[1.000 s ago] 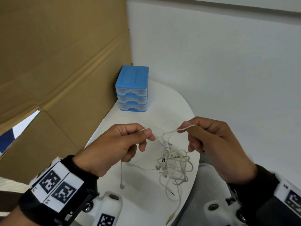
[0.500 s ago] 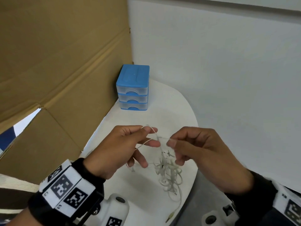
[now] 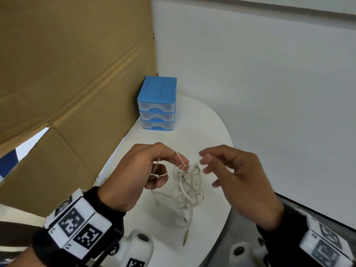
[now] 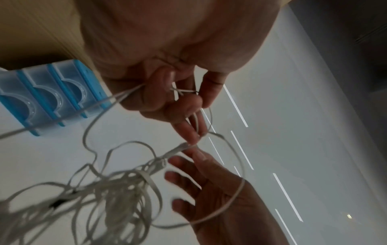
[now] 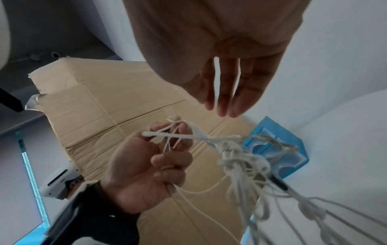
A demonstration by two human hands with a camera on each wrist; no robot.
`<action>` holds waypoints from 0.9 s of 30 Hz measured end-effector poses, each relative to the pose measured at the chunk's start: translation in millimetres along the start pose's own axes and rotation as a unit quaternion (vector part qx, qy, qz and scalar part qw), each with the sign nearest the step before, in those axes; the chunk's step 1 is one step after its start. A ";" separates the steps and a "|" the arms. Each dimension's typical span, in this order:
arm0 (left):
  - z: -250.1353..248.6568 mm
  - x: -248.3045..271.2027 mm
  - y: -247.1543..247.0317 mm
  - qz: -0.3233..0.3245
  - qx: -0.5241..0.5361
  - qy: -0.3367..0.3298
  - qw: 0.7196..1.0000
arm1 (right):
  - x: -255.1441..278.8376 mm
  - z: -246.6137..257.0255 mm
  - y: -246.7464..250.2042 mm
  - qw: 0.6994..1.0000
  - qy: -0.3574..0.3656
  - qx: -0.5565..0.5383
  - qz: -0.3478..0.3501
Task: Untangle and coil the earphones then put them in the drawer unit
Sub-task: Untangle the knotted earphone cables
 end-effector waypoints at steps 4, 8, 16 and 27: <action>1.8 4.4 -3.8 0.033 -0.018 -0.028 0.999 | -3.5 -9.2 -4.4 0.990 0.013 0.003 0.140; 0.9 5.4 -4.0 0.029 -0.005 -0.045 0.999 | -2.7 -8.3 -3.4 0.979 0.004 -0.010 0.206; 3.4 -0.1 2.2 0.047 0.002 -0.076 0.996 | -1.9 -1.4 -1.2 0.987 0.053 -0.016 0.149; 12.2 -1.4 -1.6 0.019 -0.061 -0.148 0.987 | 0.2 -0.2 1.0 0.993 0.064 0.010 0.097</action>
Point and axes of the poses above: each hand's wrist, its own x-axis away from the middle knuckle, its own y-axis out of the back of the hand, z = x × y, the point moved 2 cm from there along -x, towards the middle knuckle, and after that the axes turned 12 degrees about -z, right-handed, at the moved point
